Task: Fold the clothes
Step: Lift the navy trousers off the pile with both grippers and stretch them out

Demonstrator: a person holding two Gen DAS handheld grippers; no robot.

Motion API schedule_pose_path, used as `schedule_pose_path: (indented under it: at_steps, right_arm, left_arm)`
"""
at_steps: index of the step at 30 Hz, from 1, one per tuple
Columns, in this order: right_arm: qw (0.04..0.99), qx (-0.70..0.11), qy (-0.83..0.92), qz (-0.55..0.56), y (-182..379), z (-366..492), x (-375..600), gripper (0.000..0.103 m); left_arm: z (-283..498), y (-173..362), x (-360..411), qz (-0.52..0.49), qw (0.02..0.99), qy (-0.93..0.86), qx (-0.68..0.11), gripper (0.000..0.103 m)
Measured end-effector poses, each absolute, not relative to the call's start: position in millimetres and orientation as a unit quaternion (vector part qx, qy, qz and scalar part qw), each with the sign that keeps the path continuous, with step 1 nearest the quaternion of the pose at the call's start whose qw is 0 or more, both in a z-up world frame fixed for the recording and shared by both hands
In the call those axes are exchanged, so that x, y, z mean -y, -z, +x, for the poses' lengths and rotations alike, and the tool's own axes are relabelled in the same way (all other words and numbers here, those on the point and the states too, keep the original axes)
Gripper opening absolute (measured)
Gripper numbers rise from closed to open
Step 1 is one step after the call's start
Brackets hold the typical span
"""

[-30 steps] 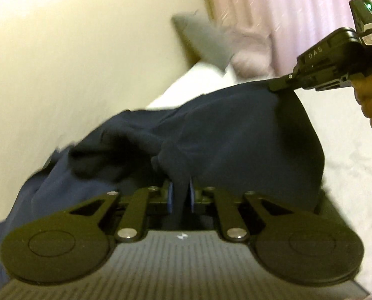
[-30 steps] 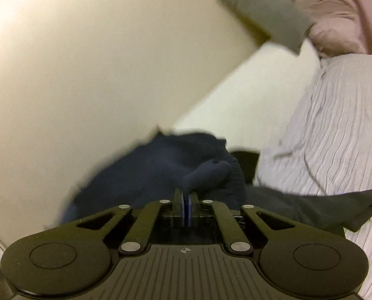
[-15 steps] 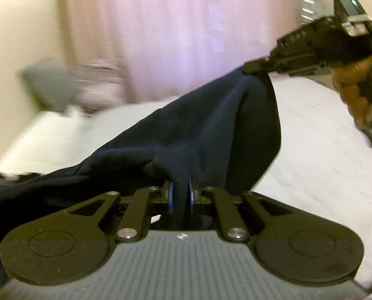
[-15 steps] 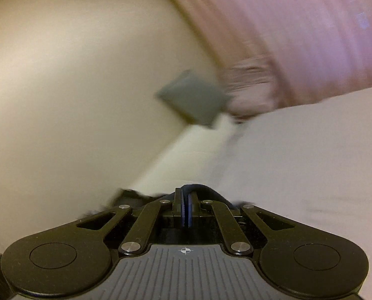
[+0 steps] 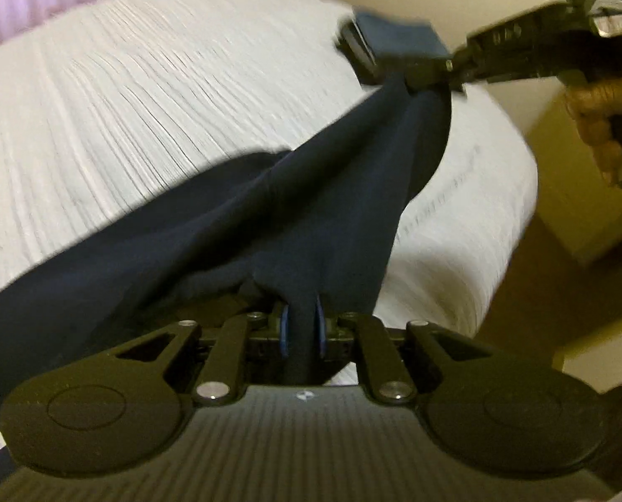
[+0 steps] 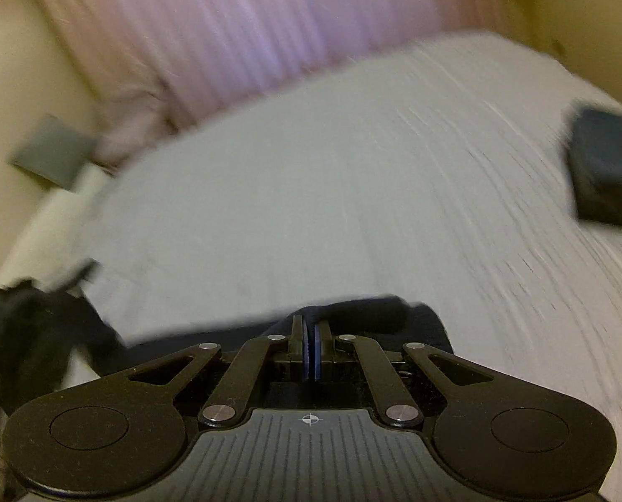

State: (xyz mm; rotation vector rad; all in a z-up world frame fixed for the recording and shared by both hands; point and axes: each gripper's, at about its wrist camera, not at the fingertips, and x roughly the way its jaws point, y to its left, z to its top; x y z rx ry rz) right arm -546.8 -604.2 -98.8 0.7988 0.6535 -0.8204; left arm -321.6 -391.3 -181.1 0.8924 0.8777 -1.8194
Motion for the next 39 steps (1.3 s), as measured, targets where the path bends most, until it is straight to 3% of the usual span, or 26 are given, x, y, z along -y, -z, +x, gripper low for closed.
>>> schedule_pose_path:
  at_steps: [6,7,8,9,10,14,19,25,26,27,29,34,39]
  right_arm:
    - [0.721,-0.361,0.395,0.440,161.0,-580.7,585.6,0.004]
    - [0.721,-0.360,0.398,0.439,162.2,-585.1,586.2,0.024]
    - [0.721,-0.356,0.400,0.438,163.0,-590.3,587.6,0.052]
    - [0.727,-0.353,0.404,0.429,161.5,-589.5,588.9,0.066]
    - [0.733,-0.350,0.408,0.417,159.5,-587.5,590.3,0.073]
    - [0.765,-0.365,0.385,0.366,172.1,-581.3,611.0,0.073]
    - [0.790,-0.400,0.321,0.336,250.9,-551.7,677.7,0.073]
    - [0.805,-0.388,0.220,0.393,329.7,-526.2,755.9,0.073]
    - [0.804,-0.382,0.202,0.409,340.0,-525.2,765.2,0.039]
    - [0.802,-0.376,0.184,0.426,350.3,-524.2,774.4,0.020]
    - [0.802,-0.359,0.171,0.447,350.6,-538.5,789.1,0.014]
    - [0.810,-0.297,0.220,0.456,278.4,-632.8,811.8,0.013]
    - [0.792,-0.308,0.332,0.410,247.6,-699.9,874.8,0.014]
  left_arm:
    - [-296.7,205.1,369.9,0.375,0.435,0.722,-0.386,0.011]
    - [-288.1,206.8,367.9,0.376,0.434,0.720,-0.389,0.011]
    - [-279.4,208.6,365.9,0.376,0.434,0.719,-0.392,0.011]
    - [-273.8,211.1,365.6,0.379,0.433,0.716,-0.394,0.011]
    - [-269.5,214.0,366.0,0.382,0.433,0.714,-0.396,0.011]
    - [-267.7,226.3,366.1,0.400,0.430,0.703,-0.402,0.011]
    - [-278.5,233.1,364.0,0.411,0.450,0.675,-0.415,0.010]
    - [-303.4,231.0,360.0,0.435,0.499,0.613,-0.431,0.010]
    - [-310.5,229.3,361.9,0.443,0.504,0.605,-0.430,0.010]
    - [-317.5,227.7,363.8,0.450,0.509,0.596,-0.429,0.010]
    - [-334.1,217.6,367.3,0.458,0.510,0.591,-0.425,0.010]
    - [-381.9,190.0,402.8,0.461,0.483,0.630,-0.396,0.010]
    - [-400.4,206.8,463.8,0.433,0.485,0.659,-0.378,0.008]
